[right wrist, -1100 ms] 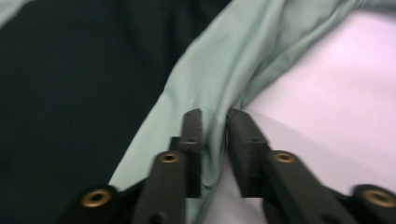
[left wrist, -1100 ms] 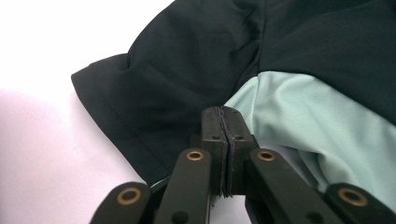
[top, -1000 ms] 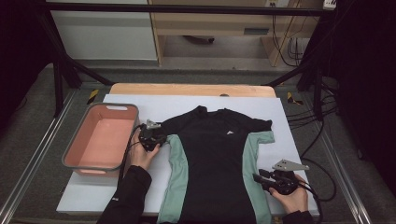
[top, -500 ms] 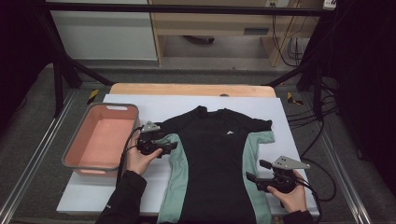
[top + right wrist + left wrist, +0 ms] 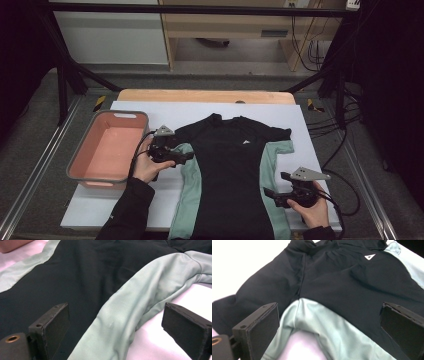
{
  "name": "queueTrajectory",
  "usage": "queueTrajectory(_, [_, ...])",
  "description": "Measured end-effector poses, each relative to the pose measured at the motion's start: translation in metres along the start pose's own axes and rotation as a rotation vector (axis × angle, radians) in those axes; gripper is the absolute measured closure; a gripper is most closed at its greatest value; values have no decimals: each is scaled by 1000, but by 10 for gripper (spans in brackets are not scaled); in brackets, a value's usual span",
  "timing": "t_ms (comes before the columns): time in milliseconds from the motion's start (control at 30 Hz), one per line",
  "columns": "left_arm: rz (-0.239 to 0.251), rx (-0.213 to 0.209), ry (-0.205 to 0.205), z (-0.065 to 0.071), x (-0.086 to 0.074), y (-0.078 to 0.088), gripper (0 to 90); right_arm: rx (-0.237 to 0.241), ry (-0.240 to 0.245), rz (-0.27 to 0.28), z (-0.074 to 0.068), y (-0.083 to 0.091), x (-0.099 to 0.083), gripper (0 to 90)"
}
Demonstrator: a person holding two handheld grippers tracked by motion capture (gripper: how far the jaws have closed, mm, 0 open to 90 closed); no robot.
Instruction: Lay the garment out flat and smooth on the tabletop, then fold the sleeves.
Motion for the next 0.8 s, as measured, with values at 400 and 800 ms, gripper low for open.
queueTrajectory(400, [-8,69,-21,-15,13,-10,34,-3,-3,-5,1,2,0,66])
queueTrajectory(800, [-28,126,-56,-27,31,-13,38,0,5,-11,1,1,-2,63])
Point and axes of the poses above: each handheld gripper's, and its own axes: y roughly backward along the jaws, x roughly out of its top, z roughly to its right, the point moved 6 cm from there along -y, roughly forward along the jaws, and after that the axes turned 1 degree about -z, right-handed, at the moved point
